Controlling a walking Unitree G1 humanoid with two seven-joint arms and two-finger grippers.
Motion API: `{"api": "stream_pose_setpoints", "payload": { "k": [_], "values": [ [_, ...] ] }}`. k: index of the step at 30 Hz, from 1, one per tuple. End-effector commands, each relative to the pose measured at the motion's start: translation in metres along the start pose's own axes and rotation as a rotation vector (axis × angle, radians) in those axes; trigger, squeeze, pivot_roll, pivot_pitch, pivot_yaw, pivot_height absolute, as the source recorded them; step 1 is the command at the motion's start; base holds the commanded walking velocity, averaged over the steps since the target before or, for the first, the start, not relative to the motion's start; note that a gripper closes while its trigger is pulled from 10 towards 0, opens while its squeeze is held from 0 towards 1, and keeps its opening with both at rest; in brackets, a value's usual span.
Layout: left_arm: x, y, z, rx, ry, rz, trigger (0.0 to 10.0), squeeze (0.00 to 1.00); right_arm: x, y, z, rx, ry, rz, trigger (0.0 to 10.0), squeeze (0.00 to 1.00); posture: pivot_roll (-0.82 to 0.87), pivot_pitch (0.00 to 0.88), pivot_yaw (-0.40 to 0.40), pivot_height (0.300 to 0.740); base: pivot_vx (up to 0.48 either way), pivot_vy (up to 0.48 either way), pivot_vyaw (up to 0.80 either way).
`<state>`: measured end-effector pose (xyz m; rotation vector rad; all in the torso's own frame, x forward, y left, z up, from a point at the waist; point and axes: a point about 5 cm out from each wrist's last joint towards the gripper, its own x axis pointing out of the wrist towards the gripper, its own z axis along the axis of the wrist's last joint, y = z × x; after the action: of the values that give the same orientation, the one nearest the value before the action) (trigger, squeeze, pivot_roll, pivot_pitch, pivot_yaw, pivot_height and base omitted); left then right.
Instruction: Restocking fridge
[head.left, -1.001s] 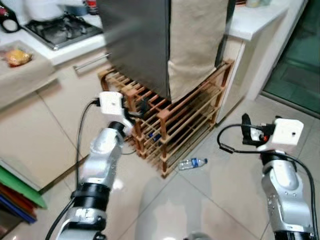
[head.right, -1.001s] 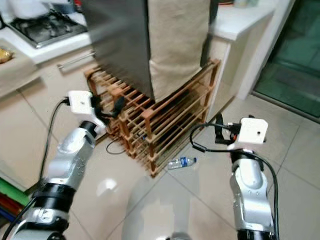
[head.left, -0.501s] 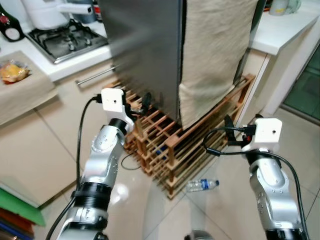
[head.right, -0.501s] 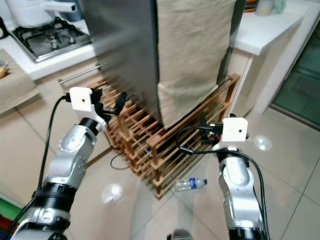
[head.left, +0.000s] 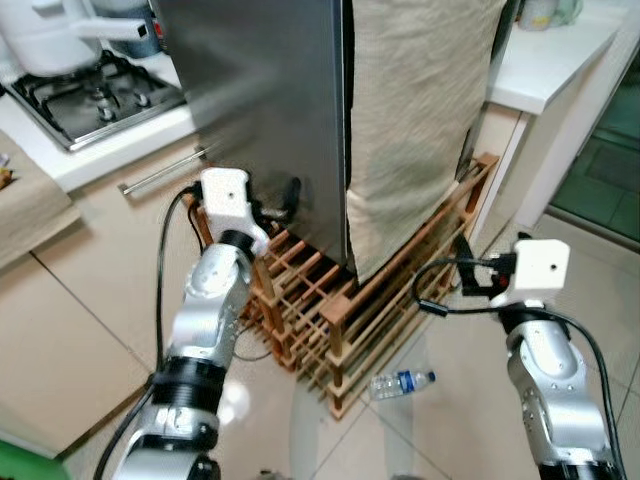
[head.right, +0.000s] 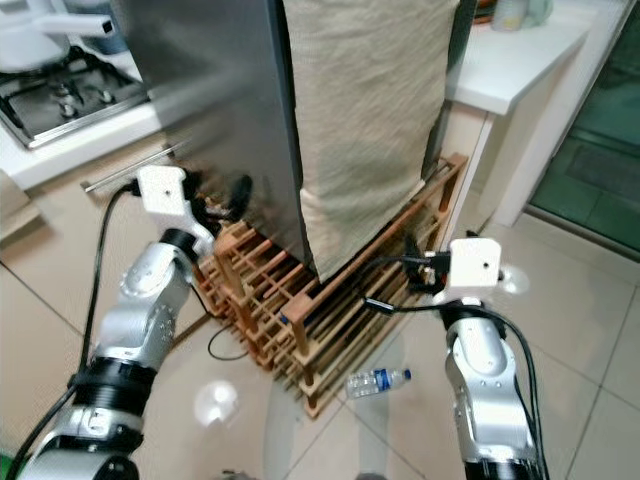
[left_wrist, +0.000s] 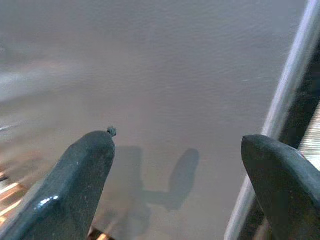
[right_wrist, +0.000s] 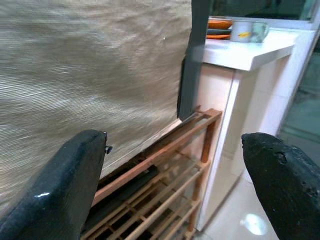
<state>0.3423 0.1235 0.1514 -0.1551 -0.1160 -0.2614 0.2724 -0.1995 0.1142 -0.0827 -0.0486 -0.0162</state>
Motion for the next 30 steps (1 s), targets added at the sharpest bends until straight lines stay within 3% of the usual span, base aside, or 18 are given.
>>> {"api": "stream_pose_setpoints", "payload": {
  "k": [1,17,25,30],
  "values": [
    [0.002,0.003,0.004,-0.006,-0.009,0.004,10.0,0.00,0.002,0.001,0.002,-0.001,-0.012,0.005,10.0,0.00,-0.19,0.000,0.076,0.740,0.000,0.000,-0.69],
    [0.014,0.003,0.012,0.003,-0.009,-0.022,10.0,0.00,0.002,0.000,0.003,-0.001,-0.022,-0.004,10.0,0.00,-0.20,0.000,0.080,0.740,0.000,0.000,-0.71],
    [0.016,0.008,0.008,-0.036,0.026,0.034,10.0,0.00,-0.001,-0.001,0.001,-0.005,-0.017,-0.003,10.0,0.00,-0.20,0.000,0.081,0.740,0.000,0.000,0.00],
    [0.022,0.001,0.005,-0.078,0.049,0.048,10.0,0.00,-0.001,0.000,0.001,-0.007,-0.013,0.000,10.0,0.00,-0.20,0.000,0.079,0.740,0.000,0.000,0.00]
  ]
}}
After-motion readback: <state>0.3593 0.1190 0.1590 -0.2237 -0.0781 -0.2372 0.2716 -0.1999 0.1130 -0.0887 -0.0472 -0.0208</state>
